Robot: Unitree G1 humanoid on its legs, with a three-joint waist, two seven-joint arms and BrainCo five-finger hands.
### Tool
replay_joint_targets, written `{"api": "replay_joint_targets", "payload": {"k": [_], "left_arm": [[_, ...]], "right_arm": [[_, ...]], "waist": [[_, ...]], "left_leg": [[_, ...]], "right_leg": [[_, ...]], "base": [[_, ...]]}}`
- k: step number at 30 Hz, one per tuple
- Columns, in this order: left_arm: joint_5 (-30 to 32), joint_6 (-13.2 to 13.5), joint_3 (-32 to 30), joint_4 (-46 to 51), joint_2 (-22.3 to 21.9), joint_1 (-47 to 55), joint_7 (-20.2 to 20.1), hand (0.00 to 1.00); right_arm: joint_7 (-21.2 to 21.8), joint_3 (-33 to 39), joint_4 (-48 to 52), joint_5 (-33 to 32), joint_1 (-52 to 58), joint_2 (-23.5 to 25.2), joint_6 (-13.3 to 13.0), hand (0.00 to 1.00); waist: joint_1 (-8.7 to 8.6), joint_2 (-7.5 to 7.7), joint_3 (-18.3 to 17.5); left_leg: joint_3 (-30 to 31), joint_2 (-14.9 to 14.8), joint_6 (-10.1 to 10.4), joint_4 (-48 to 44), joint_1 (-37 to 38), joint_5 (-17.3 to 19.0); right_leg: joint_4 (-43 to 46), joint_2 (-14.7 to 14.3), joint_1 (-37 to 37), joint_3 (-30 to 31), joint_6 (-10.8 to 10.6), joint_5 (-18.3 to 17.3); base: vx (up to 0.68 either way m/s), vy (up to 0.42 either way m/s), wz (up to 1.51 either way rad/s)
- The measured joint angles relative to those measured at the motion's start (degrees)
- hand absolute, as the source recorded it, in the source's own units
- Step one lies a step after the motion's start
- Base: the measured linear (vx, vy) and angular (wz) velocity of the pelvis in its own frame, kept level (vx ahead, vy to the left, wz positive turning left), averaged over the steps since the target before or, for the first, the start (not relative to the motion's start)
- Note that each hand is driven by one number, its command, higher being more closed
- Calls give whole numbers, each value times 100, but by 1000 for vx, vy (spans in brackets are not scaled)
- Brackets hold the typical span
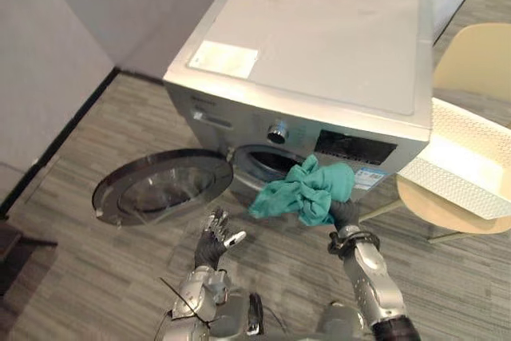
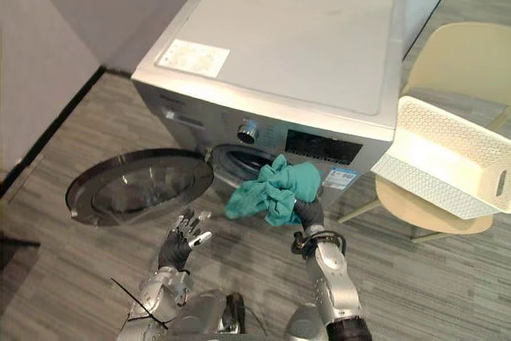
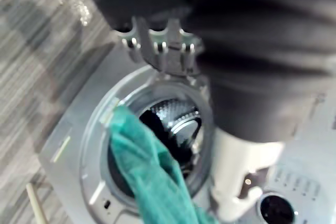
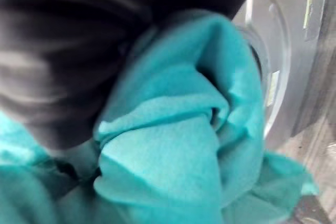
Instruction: Pick up the laundry basket with both hands and put the clothes into the washing machine.
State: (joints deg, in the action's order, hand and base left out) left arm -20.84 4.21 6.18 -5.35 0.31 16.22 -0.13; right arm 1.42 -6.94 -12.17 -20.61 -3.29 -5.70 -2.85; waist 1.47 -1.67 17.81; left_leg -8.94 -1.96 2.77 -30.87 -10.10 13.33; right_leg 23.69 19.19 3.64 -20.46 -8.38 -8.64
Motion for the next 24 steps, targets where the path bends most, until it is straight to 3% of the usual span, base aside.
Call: {"api": "replay_joint_targets", "payload": {"k": [5, 6, 10, 13, 20, 24], "left_arm": [[-3, 4, 23, 42, 49, -169, 5, 0], [-7, 4, 61, 50, 46, -164, 7, 0], [-141, 9, 115, 120, 47, -181, 18, 0], [-307, 66, 261, 160, 46, -308, 36, 0], [-571, 148, 450, 179, 35, -506, 201, 0], [-725, 251, 548, 146, 30, -831, 358, 0]], "right_arm": [[-178, -9, -1103, 101, -1131, -164, 142, 100], [-258, 9, -1338, 105, -1411, -221, 161, 100], [-512, 60, -2276, 95, -2474, -334, 190, 100], [-682, 282, -2798, 90, -3109, -542, 203, 100], [-939, 704, -4152, -46, -4691, -1319, 208, 100], [-1160, 973, -5081, -247, -5730, -2017, 198, 100]], "waist": [[238, -30, 508], [260, -101, 617], [306, -181, 734], [489, -274, 790], [774, -568, 939], [1062, -742, 1023]], "left_leg": [[165, -16, -4, -59, -258, 3], [255, -50, -4, -174, -396, 2], [346, -111, -67, -213, -862, -39], [382, -158, -89, -220, -1188, -57], [581, -200, -176, -315, -2139, -192], [760, -158, -142, -121, -2888, -569]], "right_leg": [[418, 93, 265, -160, 73, -287], [487, 75, 320, -220, 110, -313], [799, 77, 814, -331, 172, -348], [829, 43, 1112, -397, 172, -348], [937, -5, 1884, -592, 264, -288], [1035, 27, 2616, -780, 451, -166]], "base": [[-91, -80, 23], [-106, -71, 21], [-105, -51, 14], [-114, -25, 4], [-129, 2, 11], [-153, -40, 17]]}}
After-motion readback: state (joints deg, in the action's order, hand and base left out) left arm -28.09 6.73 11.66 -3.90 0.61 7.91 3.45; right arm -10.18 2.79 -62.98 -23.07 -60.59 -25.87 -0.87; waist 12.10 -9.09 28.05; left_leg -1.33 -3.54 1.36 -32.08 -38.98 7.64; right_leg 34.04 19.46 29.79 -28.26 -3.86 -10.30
